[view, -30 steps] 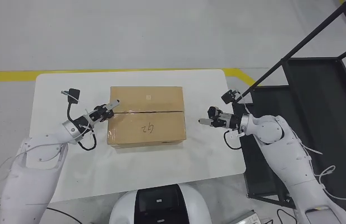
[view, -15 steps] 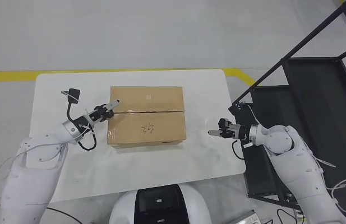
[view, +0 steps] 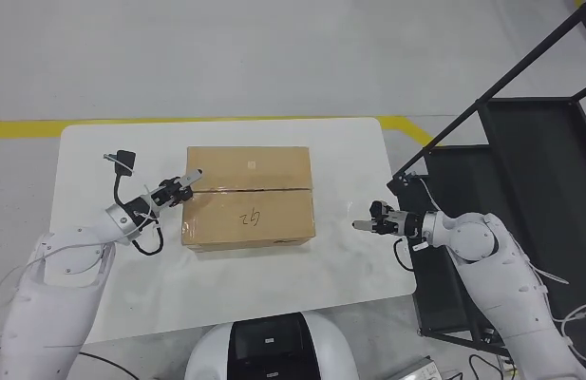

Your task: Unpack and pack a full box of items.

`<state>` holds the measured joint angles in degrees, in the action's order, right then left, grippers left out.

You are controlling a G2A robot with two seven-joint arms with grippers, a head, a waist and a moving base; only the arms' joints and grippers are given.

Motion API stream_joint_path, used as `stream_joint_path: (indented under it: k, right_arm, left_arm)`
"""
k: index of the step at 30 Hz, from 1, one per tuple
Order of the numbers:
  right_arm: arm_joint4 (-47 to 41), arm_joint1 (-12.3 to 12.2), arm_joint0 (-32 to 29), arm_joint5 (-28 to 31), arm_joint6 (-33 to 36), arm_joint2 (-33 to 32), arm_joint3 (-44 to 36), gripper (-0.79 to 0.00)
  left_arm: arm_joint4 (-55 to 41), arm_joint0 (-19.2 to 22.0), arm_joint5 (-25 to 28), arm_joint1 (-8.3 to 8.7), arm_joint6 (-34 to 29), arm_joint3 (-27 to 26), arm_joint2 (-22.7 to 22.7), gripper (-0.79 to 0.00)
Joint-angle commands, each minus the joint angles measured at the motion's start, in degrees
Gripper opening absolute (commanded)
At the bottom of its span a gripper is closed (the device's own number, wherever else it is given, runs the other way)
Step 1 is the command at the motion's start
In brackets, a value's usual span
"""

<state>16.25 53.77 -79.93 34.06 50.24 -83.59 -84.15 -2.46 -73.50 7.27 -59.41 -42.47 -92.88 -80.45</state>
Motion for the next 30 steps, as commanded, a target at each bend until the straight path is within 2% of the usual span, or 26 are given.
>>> stream_joint_path:
  k: [1,4,10,15,18,20,24,26,30]
  right_arm:
    - [-0.4,0.0,0.4,-0.1,-0.2,0.4,1.0,0.0]
    - [0.9,0.1,2.7,-0.4,-1.4,0.8,4.6,0.0]
    - [15.4,0.6,7.2,-2.7,-7.6,4.8,11.3,0.0]
    - [19.7,1.6,10.4,-5.5,-13.0,9.0,17.0,-0.003]
    - [20.9,2.4,12.4,-8.1,-16.3,10.8,20.5,-0.049]
    - [22.5,2.8,13.3,-10.7,-18.3,11.9,22.3,0.0]
    - [26.1,3.5,14.5,-16.5,-21.1,14.1,24.1,-0.025]
    - [27.7,3.9,14.6,-19.3,-22.6,14.8,24.1,-0.003]
    - [29.7,4.2,14.1,-23.0,-23.1,15.8,23.2,-0.049]
  left_arm:
    - [0.0,0.0,0.0,0.0,0.0,0.0,0.0,0.0]
    - [0.0,0.0,0.0,0.0,0.0,0.0,0.0,0.0]
    - [0.0,0.0,0.0,0.0,0.0,0.0,0.0,0.0]
    - [0.0,0.0,0.0,0.0,0.0,0.0,0.0,0.0]
    - [0.0,0.0,0.0,0.0,0.0,0.0,0.0,0.0]
    - [0.0,0.0,0.0,0.0,0.0,0.0,0.0,0.0]
    - [0.0,0.0,0.0,0.0,0.0,0.0,0.0,0.0]
    - [0.0,0.0,0.0,0.0,0.0,0.0,0.0,0.0]
    - [0.0,0.0,0.0,0.0,0.0,0.0,0.0,0.0]
